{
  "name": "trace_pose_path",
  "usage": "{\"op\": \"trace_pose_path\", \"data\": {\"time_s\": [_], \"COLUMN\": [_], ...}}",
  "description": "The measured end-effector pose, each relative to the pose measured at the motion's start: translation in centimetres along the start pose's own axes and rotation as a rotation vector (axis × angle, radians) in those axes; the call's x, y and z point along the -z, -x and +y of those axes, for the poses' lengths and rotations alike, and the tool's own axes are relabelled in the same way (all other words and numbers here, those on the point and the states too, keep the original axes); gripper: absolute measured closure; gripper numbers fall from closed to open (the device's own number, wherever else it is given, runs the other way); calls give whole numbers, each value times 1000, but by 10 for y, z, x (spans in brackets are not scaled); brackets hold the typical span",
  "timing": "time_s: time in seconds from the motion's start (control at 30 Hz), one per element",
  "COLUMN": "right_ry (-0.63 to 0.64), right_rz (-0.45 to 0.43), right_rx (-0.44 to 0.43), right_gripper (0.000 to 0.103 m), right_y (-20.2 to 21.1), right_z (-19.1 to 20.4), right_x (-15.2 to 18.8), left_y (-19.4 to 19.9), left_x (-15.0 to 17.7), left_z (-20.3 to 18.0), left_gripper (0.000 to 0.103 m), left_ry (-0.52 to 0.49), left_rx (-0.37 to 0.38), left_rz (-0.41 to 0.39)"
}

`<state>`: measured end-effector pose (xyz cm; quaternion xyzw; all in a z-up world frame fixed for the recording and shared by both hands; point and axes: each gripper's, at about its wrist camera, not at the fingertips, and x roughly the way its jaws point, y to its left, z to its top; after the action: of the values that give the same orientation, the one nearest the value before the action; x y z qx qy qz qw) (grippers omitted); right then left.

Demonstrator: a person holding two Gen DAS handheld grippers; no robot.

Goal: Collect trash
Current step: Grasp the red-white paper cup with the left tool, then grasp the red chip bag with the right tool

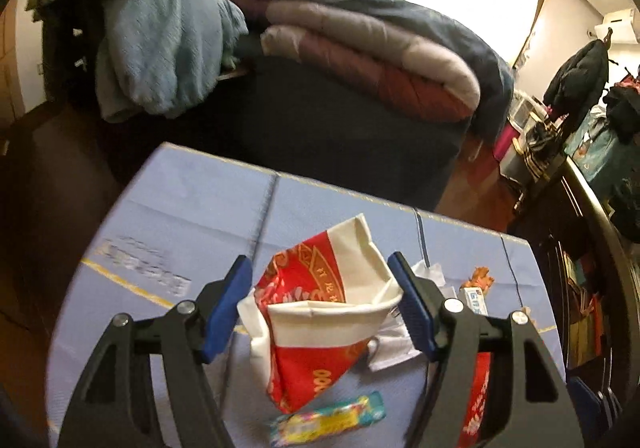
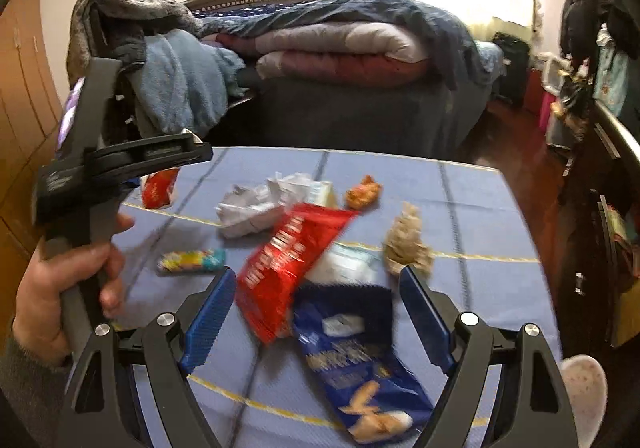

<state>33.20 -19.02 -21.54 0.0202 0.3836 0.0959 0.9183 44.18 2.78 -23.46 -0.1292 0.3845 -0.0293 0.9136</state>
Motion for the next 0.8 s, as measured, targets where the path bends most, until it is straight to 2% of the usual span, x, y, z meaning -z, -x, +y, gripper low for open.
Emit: {"op": "trace_pose_path", "data": {"time_s": [0.3,0.33,0.37,0.4,0.53,0.8], "right_ry": [22,20,20,22,20,-16], "right_rz": [84,92,100,107,89,6], "right_rx": [20,22,24,23,-8,-66], "right_gripper": [22,35,58,69,89,92], "right_y": [-59,-62,-67,-70,-67,-23], "right_z": [24,25,27,28,31,17], "right_x": [-18,-18,-18,-17,-16,-15], "left_y": [39,42,44,44,48,65], "left_x": [4,5,6,6,9,18], "left_z": [18,19,20,21,24,15], "left_gripper": [32,32,32,32,32,32], "left_ry": [-3,-3,-3,-3,-8,-35], "left_rx": [7,8,13,17,28,24], "left_rz": [-36,-39,-40,-38,-32,-51]}}
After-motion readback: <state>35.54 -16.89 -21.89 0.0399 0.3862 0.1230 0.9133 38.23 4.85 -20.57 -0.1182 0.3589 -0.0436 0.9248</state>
